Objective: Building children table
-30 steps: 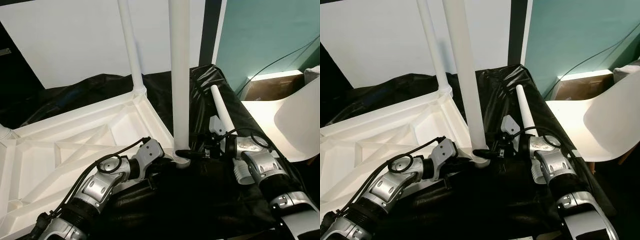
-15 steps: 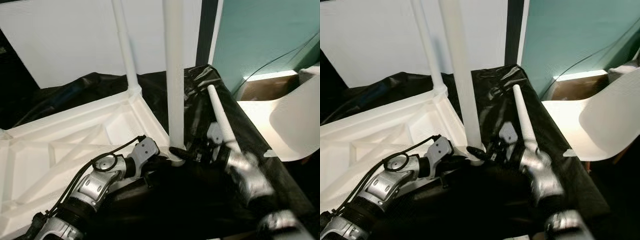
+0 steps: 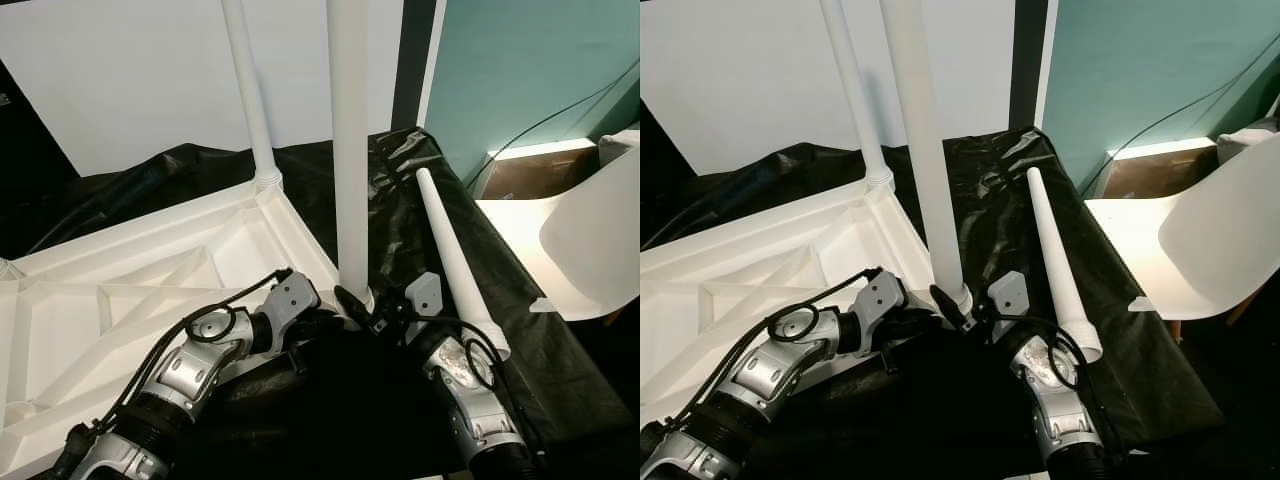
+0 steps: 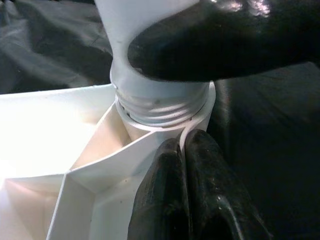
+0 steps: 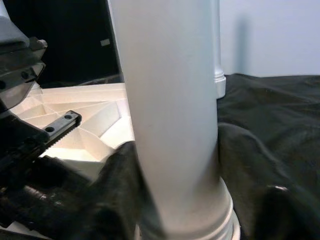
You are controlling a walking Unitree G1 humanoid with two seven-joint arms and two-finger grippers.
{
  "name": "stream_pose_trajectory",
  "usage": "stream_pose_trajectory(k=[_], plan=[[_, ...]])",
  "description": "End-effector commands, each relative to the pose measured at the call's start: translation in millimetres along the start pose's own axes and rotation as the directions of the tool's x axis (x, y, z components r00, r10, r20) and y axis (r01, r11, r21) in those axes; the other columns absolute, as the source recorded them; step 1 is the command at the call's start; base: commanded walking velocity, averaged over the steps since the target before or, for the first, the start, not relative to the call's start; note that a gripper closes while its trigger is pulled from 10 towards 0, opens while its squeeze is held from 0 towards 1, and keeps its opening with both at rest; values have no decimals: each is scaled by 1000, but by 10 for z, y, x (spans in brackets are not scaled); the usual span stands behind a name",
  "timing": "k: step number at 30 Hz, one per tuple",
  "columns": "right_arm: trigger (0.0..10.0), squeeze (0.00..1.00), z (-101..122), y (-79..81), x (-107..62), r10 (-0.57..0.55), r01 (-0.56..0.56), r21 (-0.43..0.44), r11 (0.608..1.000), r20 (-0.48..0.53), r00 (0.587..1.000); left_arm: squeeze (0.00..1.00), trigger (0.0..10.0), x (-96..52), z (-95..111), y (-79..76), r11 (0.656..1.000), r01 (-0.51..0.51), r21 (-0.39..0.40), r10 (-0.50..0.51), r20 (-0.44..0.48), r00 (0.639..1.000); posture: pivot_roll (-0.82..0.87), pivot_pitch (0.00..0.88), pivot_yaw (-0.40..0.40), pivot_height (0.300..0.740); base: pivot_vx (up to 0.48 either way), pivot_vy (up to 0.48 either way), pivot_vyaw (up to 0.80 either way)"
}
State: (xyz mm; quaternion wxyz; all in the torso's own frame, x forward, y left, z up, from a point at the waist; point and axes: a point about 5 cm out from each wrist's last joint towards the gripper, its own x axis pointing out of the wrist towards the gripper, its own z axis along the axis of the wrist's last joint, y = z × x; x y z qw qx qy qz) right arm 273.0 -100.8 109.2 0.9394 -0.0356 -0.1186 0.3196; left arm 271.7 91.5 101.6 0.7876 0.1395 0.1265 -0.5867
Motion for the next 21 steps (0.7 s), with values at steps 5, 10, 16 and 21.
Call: stream_pose_trajectory(k=[5, 10, 16, 21], plan=[[10000, 910, 169, -196, 104, 23, -22, -20, 1000, 50, 999, 0, 10000, 105, -257, -329, 968, 224, -112, -227, -22, 974, -4, 0, 25, 740, 0, 0, 0], [10000, 0, 197, -248, 166, 216, -215, -59, 975, 9, 976, 0, 10000, 111, -249, -315, 969, 222, -109, -225, -21, 974, -6, 0, 24, 740, 0, 0, 0], [10000, 0, 188, -332, 256, 531, -541, -42, 840, -146, 835, 0, 10000, 119, -240, -302, 970, 218, -105, -221, -20, 975, 0, 0, 20, 740, 0, 0, 0], [0, 0, 187, -411, 276, 585, -596, -5, 803, -183, 790, 0, 10000, 115, -226, -294, 972, 213, -102, -216, -17, 976, 2, 0, 19, 740, 0, 0, 0]])
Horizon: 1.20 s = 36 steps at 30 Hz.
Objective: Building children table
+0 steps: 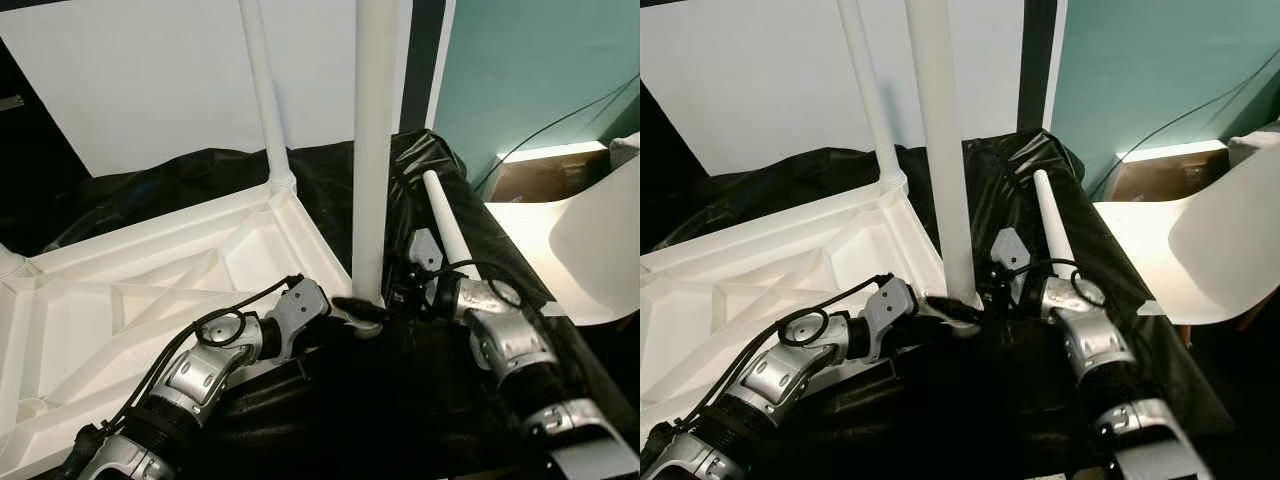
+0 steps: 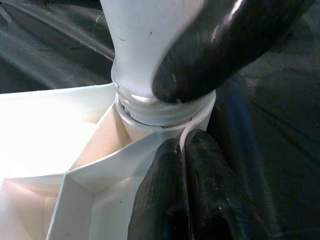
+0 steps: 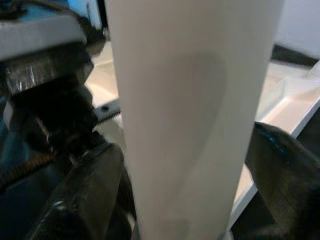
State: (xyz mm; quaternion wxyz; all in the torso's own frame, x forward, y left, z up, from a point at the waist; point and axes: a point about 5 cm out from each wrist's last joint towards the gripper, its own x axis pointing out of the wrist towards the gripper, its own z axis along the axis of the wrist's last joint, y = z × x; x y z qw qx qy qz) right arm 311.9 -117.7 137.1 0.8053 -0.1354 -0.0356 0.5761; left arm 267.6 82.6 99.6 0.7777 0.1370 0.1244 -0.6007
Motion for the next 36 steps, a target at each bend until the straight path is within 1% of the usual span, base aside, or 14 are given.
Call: stream_pose_trajectory(k=[1, 8, 9, 12, 13, 15, 22, 29, 30, 31, 32, 34, 35, 36], plan=[[0, 0, 13, -20, 14, 30, -30, 18, 999, 4, 1000, 0, 10000, 46, -238, -228, 978, 180, -108, -183, -23, 983, 2, 0, 19, 740, 0, 0, 0], [0, 0, 39, -102, 6, 32, -34, 91, 995, 24, 999, 0, 10000, 35, -222, -228, 977, 183, -106, -185, -11, 983, 3, 0, 22, 740, 0, 0, 0], [0, 0, 43, -135, 16, -66, 55, 153, 987, 66, 996, 0, 10000, 35, -221, -225, 977, 183, -106, -185, -12, 983, 4, 0, 22, 740, 0, 0, 0], [0, 0, -64, -162, -42, -448, 419, 230, 878, 89, 890, 0, 10000, 34, -212, -219, 979, 176, -106, -178, -10, 984, 16, 0, 11, 740, 0, 0, 0], [0, 0, -64, -162, -42, -448, 419, 230, 878, 89, 890, 0, 10000, 34, -212, -219, 979, 176, -106, -178, -10, 984, 16, 0, 11, 740, 0, 0, 0], [0, 0, -176, 49, -148, -659, 622, 263, 737, 74, 749, 0, 10000, 18, -223, -223, 980, 170, -108, -172, -10, 985, 24, 0, 10, 740, 0, 0, 0], [0, 0, -168, 171, -201, -730, 690, 271, 672, 85, 678, 0, 10000, 1, -240, -244, 979, 172, -113, -175, -13, 984, 25, 0, 14, 740, 0, 0, 0], [0, 0, -186, 179, -285, -818, 796, 217, 565, 24, 575, 0, 10000, 4, -228, -216, 979, 173, -107, -175, -14, 984, 25, 0, 15, 740, 0, 0, 0], [3843, 0, -195, 192, -281, -820, 802, 205, 562, 9, 572, 0, 10000, 3, -220, -208, 980, 171, -105, -173, -11, 985, 25, 0, 15, 740, 0, 0, 0], [9961, 0, -203, 204, -273, -817, 801, 200, 564, -2, 576, 0, 10000, 4, -216, -206, 980, 170, -104, -172, -10, 985, 22, 0, 15, 740, 0, 0, 0], [10000, 1000, -196, 234, -227, -779, 758, 224, 613, 15, 626, 0, 10000, 5, -224, -210, 980, 171, -104, -173, -12, 985, 19, 0, 17, 740, 0, 0, 0], [10000, 1000, -205, 280, -144, -693, 670, 236, 703, 19, 721, 0, 10000, 7, -235, -220, 979, 174, -105, -177, -15, 984, 14, 0, 18, 740, 0, 0, 0], [10000, 1000, -205, 280, -144, -693, 670, 236, 703, 19, 721, 0, 10000, 7, -235, -220, 979, 174, -105, -177, -15, 984, 14, 0, 18, 740, 0, 0, 0], [10000, 1000, -192, 290, -103, -617, 598, 216, 772, 30, 786, 0, 10000, 10, -238, -225, 979, 175, -107, -178, -15, 984, 13, 0, 18, 740, 0, 0, 0]])
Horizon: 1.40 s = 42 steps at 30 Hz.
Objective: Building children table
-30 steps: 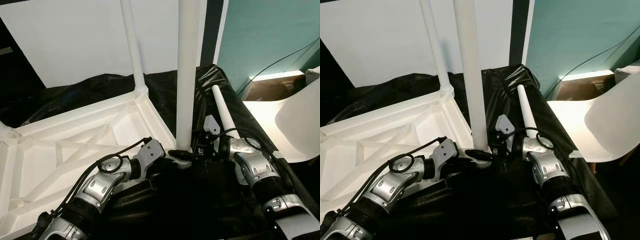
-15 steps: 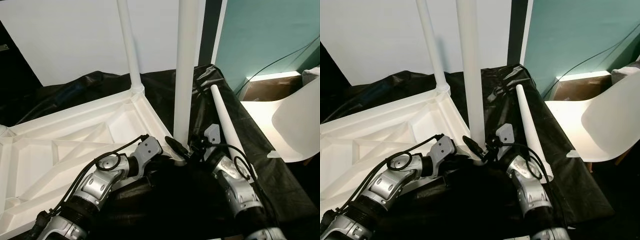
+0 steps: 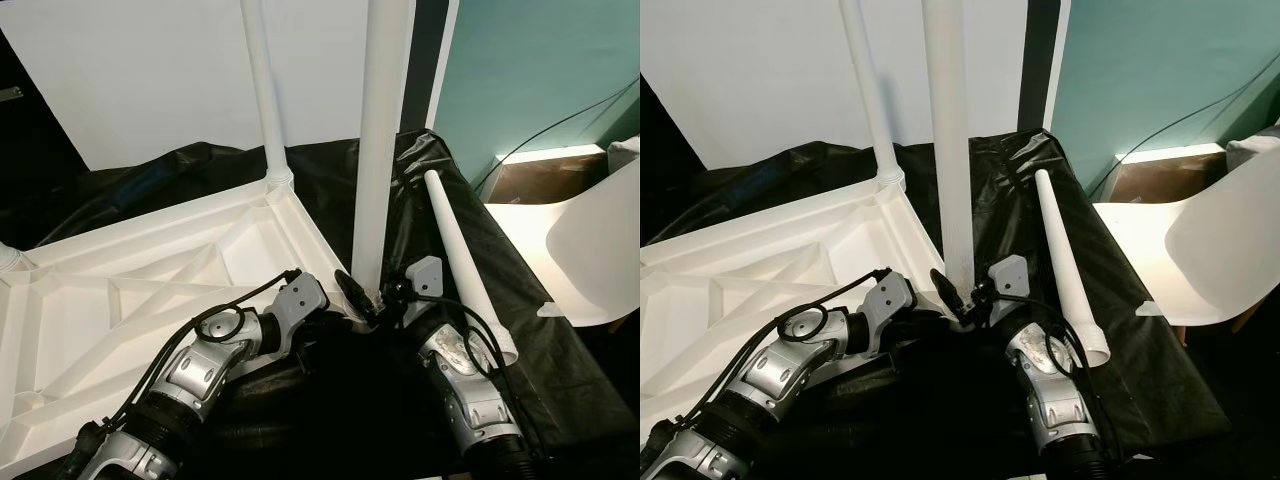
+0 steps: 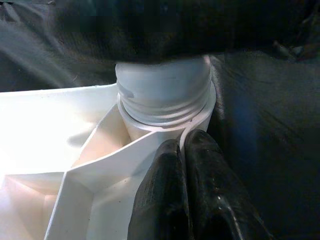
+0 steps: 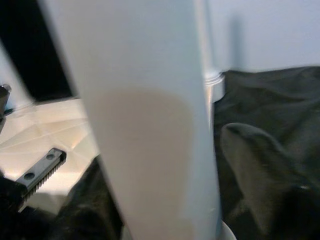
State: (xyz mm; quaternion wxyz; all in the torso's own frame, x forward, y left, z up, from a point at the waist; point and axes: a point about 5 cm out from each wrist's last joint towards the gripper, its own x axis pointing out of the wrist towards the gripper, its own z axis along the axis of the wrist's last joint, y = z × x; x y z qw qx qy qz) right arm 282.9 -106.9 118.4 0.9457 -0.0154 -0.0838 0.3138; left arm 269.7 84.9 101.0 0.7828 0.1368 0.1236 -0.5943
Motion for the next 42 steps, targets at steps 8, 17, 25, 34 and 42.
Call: stream_pose_trajectory(k=[8, 17, 25, 34, 42], plan=[[10000, 0, 39, -149, -12, 348, -359, -94, 929, -115, 931, 0, 10000, 40, -244, -260, 975, 196, -109, -198, -13, 980, 7, 0, 19, 740, 0, 0, 0], [3451, 0, 212, -366, 84, 533, -560, -182, 808, -178, 827, 0, 10000, 50, -237, -263, 974, 198, -108, -200, -9, 980, 6, 0, 18, 740, 0, 0, 0], [0, 0, 173, -401, 87, 628, -673, -142, 726, -262, 732, 0, 10000, 40, -232, -259, 974, 199, -106, -201, -10, 979, 8, 0, 26, 740, 0, 0, 0], [0, 0, 199, -270, 138, 403, -405, -86, 910, -47, 914, 0, 10000, 21, -226, -258, 975, 196, -104, -198, -13, 980, 19, 0, 22, 740, 0, 0, 0], [0, 0, 323, -224, 8, -105, 114, -46, 992, 161, 981, 0, 10000, -6, -235, -258, 976, 189, -106, -192, -17, 981, 25, 0, 20, 740, 0, 0, 0]])
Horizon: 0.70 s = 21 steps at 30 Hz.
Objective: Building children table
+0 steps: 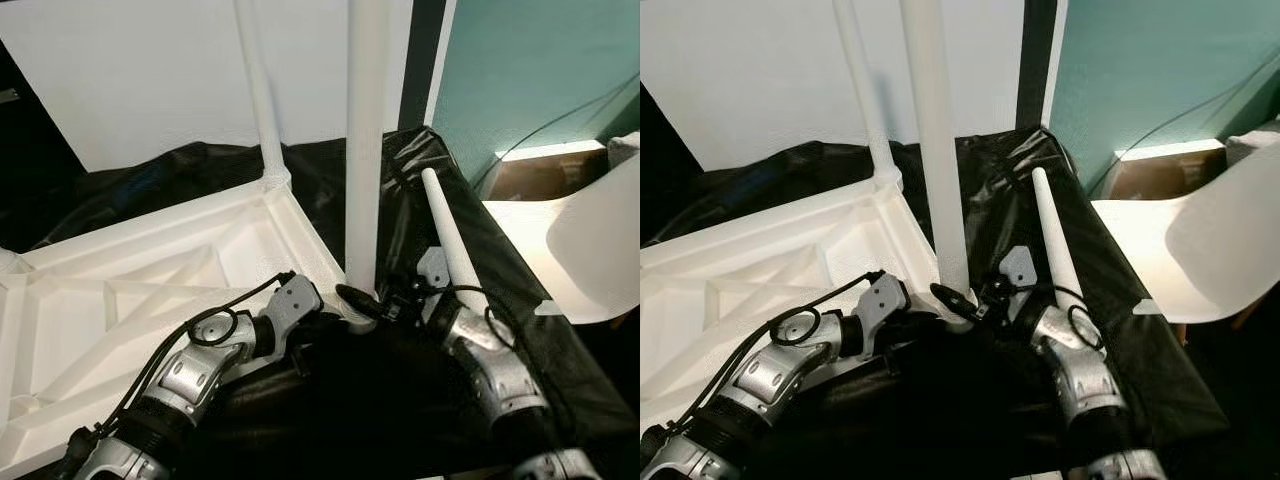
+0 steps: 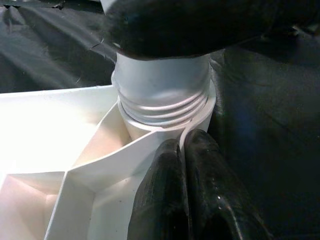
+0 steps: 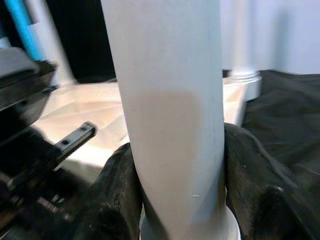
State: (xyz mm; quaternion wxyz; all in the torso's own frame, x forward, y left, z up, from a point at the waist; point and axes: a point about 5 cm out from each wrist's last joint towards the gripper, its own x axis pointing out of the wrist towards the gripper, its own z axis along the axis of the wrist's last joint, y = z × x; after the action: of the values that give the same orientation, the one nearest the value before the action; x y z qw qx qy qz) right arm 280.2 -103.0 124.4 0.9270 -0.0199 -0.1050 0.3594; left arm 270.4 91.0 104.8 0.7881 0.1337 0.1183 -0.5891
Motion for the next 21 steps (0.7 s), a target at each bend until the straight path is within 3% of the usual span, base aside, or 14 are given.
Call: stream_pose_trajectory(k=[1, 6, 9, 10, 11, 12, 13, 15, 17, 18, 21], plan=[[0, 0, 257, -269, -19, -203, 209, -38, 977, 118, 972, 0, 10000, 53, -250, -284, 973, 203, -107, -207, -28, 978, 25, 0, 20, 740, 0, 0, 0], [0, 0, 326, -287, -70, -331, 346, -71, 936, 159, 930, 0, 10000, 49, -259, -300, 972, 208, -110, -213, -31, 977, 20, 0, 25, 740, 0, 0, 0], [0, 0, 327, -288, -60, -343, 356, -71, 932, 154, 927, 0, 10000, 52, -257, -300, 972, 210, -110, -214, -30, 976, 18, 0, 28, 740, 0, 0, 0], [902, 0, 310, -264, -44, -346, 356, -64, 932, 134, 929, 0, 10000, 54, -255, -295, 971, 210, -109, -215, -30, 976, 15, 0, 30, 740, 0, 0, 0], [10000, 0, 286, -214, -14, -303, 309, -39, 950, 116, 946, 0, 10000, 56, -252, -291, 972, 211, -108, -215, -30, 976, 14, 0, 30, 740, 0, 0, 0], [10000, 0, 273, -171, 5, -276, 279, -22, 960, 104, 956, 0, 10000, 57, -250, -288, 972, 211, -107, -216, -31, 976, 14, 0, 30, 740, 0, 0, 0], [10000, 1000, 226, -115, 40, -197, 197, 12, 980, 68, 978, 0, 10000, 63, -249, -285, 971, 212, -107, -217, -30, 976, 9, 0, 29, 740, 0, 0, 0], [10000, 1000, 138, -38, 78, -31, 31, 42, 999, 12, 999, 0, 10000, 73, -253, -292, 971, 214, -108, -219, -30, 975, 9, 0, 28, 740, 0, 0, 0], [10000, 1000, 104, -24, 84, 23, -23, 47, 999, -10, 1000, 0, 10000, 79, -255, -295, 971, 215, -108, -219, -30, 975, 10, 0, 27, 740, 0, 0, 0], [10000, 0, 92, -38, 88, 77, -76, 54, 996, -19, 997, 0, 10000, 84, -256, -298, 970, 216, -109, -220, -29, 975, 10, 0, 25, 740, 0, 0, 0], [10000, 0, 116, -110, 97, 218, -217, 37, 975, -37, 975, 0, 10000, 94, -257, -295, 971, 214, -109, -218, -28, 975, 10, 0, 20, 740, 0, 0, 0]])
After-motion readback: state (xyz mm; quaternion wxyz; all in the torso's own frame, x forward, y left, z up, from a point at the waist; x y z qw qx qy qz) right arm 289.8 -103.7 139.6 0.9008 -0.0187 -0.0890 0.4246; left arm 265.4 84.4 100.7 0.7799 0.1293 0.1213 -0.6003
